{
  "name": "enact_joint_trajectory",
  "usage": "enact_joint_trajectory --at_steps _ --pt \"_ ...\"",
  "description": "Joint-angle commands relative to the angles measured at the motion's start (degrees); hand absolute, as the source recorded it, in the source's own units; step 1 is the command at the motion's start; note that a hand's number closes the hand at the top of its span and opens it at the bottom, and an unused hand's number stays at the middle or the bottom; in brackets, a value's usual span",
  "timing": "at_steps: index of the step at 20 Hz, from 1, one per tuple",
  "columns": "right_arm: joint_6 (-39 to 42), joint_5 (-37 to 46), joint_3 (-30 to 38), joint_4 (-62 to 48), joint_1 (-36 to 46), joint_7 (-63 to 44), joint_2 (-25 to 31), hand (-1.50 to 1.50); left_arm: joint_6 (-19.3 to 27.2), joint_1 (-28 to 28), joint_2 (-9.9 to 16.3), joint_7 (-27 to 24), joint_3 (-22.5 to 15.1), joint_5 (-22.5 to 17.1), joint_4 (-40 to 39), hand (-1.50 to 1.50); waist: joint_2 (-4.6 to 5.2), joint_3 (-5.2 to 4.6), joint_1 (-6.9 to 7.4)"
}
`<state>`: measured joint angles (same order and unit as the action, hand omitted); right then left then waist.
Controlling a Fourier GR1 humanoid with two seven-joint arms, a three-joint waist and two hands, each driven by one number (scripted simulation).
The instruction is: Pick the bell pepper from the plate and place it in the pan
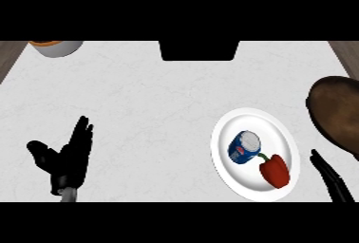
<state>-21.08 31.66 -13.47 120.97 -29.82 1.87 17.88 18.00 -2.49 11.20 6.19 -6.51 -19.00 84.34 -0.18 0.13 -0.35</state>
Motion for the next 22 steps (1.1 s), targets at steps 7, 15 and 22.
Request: enact_joint_trajectory --at_steps 7,15,22 --pt "23.7 11.9 0.2 0.4 12.9 -31.3 9.3 -1.50 -1.2 0.2 -0.7 0.5 -1.5 0.9 -1.2 0.00 0.99 -0.51 2.68" --pt "41.3 8.7 -2.0 -10.4 34.8 -43.6 7.1 -1.50 -0.6 2.0 -2.4 1.5 -1.3 1.3 -2.6 0.00 0.44 -0.16 1.56" --pt "52.3 6.4 -3.6 -17.2 37.8 -48.7 5.1 -1.50 -2.1 -1.0 -2.3 -1.0 -0.7 1.6 -2.5 0.00 0.29 -0.17 0.93"
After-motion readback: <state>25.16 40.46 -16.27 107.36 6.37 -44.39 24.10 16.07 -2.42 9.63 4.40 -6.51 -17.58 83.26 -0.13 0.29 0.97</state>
